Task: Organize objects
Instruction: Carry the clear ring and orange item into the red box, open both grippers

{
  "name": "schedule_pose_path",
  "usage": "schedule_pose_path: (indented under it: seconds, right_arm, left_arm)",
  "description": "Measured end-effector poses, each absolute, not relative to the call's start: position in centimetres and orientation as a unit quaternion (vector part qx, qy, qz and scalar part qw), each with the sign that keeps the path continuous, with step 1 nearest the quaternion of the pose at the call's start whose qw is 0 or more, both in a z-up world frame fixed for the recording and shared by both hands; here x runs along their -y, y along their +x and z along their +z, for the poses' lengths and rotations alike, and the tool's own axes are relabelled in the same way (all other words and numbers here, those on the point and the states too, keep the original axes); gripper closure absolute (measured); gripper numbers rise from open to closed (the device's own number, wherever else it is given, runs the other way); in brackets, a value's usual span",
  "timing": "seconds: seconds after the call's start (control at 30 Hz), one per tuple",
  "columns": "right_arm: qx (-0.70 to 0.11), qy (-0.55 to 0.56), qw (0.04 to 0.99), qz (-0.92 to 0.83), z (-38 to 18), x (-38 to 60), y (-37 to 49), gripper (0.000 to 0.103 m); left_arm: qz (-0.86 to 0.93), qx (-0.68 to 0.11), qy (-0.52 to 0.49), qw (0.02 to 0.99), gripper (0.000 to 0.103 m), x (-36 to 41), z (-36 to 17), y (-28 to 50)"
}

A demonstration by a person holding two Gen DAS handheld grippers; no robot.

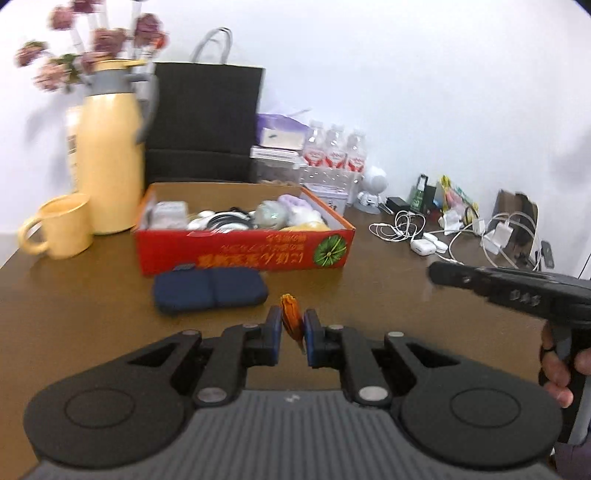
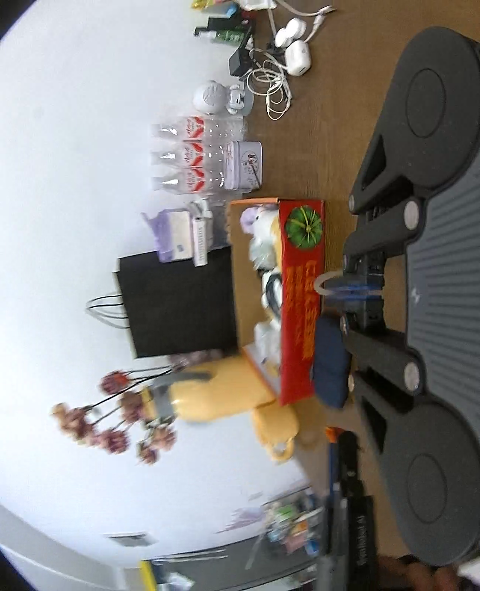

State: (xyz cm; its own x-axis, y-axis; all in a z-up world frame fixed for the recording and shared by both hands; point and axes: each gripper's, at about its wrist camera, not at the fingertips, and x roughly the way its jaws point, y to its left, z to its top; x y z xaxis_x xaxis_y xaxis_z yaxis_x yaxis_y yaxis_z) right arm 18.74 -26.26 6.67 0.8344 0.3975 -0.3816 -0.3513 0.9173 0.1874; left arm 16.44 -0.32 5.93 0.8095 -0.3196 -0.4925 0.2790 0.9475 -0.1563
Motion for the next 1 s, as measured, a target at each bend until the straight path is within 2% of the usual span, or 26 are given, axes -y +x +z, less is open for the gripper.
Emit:
schedule_pose_path:
  seconds: [0.27, 0.57, 0.77, 1.0]
  right_arm:
    - [-0.198, 0.1, 0.952, 0.212, 8.4, 24.5, 8.5, 0.102]
    - [-0.203, 0.09, 0.953, 0.208, 8.8, 23.4, 7.0, 0.101]
    - [-0.225, 0.061, 0.952, 0.197, 8.5, 23.0, 12.2, 0.101]
    - [-0.231, -0.003, 0.943, 0.238, 11.7, 20.5, 28.3, 0.101]
  left_arm:
    - [-0.164, -0.248, -0.047, 0.954, 0.089, -1.6, 7.1, 8.1]
    - [-0.169, -0.242, -0.053, 0.954, 0.089, -2.0, 7.0, 8.7]
    - [-0.176, -0.254, -0.065, 0.949, 0.089, -3.0, 6.2, 14.3]
    - [-0.196, -0.274, -0.038, 0.941, 0.089, -3.5, 7.8, 31.6]
